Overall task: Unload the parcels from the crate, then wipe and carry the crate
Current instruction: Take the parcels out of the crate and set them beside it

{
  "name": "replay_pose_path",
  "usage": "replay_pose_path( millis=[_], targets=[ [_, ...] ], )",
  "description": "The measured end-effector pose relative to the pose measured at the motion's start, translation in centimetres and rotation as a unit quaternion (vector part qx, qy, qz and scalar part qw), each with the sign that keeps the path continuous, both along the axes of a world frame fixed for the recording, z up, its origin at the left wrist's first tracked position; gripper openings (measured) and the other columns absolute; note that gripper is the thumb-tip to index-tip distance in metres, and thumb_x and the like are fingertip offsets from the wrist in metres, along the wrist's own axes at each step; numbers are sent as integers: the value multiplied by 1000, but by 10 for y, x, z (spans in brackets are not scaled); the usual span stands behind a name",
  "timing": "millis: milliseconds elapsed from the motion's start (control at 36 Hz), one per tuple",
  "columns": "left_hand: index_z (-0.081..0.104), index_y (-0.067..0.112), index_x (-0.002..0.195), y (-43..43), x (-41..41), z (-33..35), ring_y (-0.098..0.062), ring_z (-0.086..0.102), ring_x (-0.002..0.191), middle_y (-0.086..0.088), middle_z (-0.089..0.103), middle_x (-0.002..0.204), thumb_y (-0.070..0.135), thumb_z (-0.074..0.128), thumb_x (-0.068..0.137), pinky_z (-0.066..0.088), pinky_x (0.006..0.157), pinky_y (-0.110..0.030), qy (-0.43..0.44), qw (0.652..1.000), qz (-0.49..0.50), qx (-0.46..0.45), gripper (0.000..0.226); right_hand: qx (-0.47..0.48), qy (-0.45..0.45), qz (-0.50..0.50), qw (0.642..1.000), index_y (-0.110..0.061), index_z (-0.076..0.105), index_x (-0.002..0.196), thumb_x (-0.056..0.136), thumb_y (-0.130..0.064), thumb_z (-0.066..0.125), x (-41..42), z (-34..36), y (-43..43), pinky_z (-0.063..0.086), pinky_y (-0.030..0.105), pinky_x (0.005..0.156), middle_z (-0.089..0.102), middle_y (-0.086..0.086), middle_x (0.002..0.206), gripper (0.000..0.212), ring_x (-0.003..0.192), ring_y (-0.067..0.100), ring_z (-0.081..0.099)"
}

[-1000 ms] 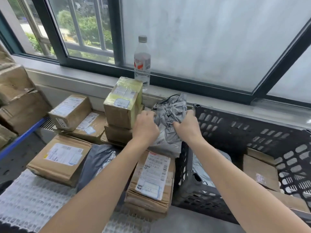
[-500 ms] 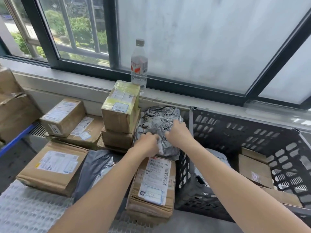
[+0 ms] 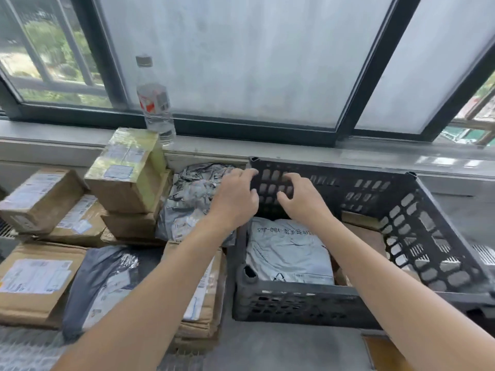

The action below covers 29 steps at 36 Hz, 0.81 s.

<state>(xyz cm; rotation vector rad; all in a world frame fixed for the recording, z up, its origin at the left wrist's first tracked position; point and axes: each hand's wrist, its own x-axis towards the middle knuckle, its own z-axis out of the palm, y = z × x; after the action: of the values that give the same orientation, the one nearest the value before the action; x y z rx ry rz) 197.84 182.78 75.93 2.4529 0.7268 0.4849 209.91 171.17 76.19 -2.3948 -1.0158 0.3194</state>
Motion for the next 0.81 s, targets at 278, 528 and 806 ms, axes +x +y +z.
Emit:
replay_pose_path(
  millis=[278, 528, 806],
  targets=[
    [46, 16, 140, -64, 62, -34, -30, 39, 128, -11, 44, 138, 20, 49, 97, 42, 101, -44, 135, 989, -47, -34, 43, -218, 52, 25, 974, -13, 43, 140, 97, -35, 53, 64, -50, -74, 47, 34, 90, 52, 10, 136, 50, 115, 26, 56],
    [44, 17, 140, -78, 71, -61, -31, 39, 129, -11, 41, 141, 23, 42, 100, 43, 101, -45, 294, 952, -79, -37, 41, -403, 157, 119, 894, -10, 55, 122, 94, -49, 54, 83, -84, -81, 55, 35, 86, 57, 3, 111, 48, 95, 23, 61],
    [43, 15, 140, -82, 66, -70, -30, 35, 130, -11, 39, 143, 17, 40, 100, 38, 97, -40, 333, 935, -120, 4, 41, -345, 175, 68, 920, -10, 66, 99, 85, -33, 69, 89, -105, -81, 43, 27, 61, 57, 5, 93, 27, 76, 21, 52]
  ],
)
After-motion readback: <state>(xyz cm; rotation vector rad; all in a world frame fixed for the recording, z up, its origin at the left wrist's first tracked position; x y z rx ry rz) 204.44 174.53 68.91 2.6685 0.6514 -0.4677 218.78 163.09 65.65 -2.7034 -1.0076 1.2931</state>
